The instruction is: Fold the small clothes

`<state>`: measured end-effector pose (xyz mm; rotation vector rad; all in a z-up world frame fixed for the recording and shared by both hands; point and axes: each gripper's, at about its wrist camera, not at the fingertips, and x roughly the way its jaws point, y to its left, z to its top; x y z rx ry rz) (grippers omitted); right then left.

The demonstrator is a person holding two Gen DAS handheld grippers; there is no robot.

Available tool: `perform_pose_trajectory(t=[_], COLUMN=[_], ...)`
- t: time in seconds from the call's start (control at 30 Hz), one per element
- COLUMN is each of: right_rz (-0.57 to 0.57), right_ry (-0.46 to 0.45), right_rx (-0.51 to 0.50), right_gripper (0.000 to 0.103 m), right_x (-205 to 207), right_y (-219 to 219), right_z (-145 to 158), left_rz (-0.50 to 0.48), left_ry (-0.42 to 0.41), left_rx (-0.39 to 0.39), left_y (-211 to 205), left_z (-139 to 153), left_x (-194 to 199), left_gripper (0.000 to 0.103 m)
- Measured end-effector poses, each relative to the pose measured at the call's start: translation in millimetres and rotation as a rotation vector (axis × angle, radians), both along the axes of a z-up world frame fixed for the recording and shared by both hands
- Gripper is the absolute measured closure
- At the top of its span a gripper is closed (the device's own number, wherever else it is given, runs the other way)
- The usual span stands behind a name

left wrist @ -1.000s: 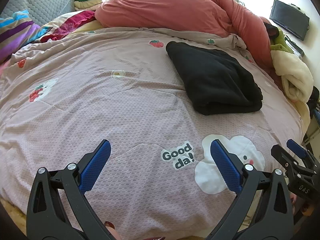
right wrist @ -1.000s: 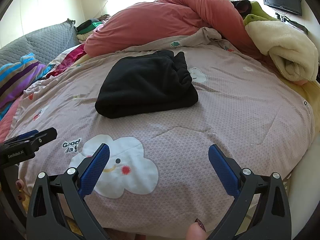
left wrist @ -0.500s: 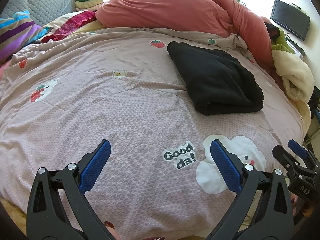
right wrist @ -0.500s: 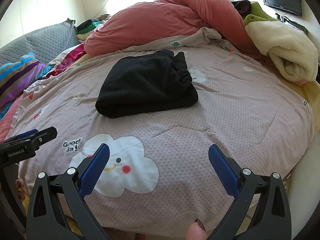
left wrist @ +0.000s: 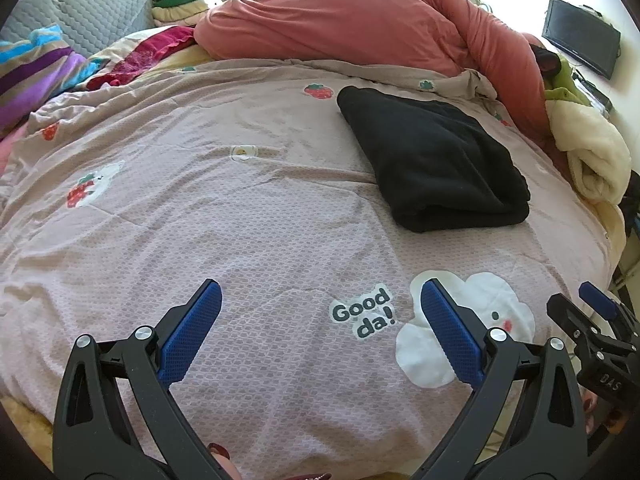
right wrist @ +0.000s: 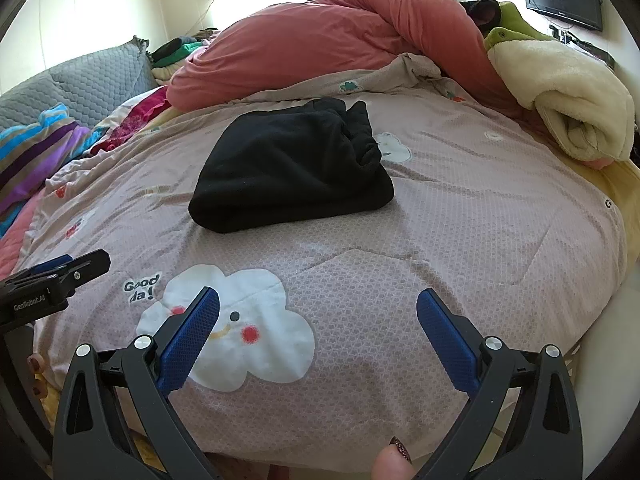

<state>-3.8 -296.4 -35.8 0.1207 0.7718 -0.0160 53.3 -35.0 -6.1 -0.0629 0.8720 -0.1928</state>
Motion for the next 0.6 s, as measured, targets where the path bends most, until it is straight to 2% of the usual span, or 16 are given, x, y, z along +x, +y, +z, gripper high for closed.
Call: perform_pose_trajectory(t=[0.43, 0.6], right_rz=[-0.032, -0.080], right_ry=[0.010, 0.014], right_rx=[0.002, -0.001], right_gripper=[0.005, 0.005], right_x=[-1, -4], right_y=[-4, -14], right_z=[-4, -4], left_rz=[0.013, 0.011], left_ry=[0.002, -0.001], left_rx=[0.035, 0.012], left_y=[0, 3], left_z=[-1, -1], left_x=[1, 1], left_gripper=[0.009, 0.009])
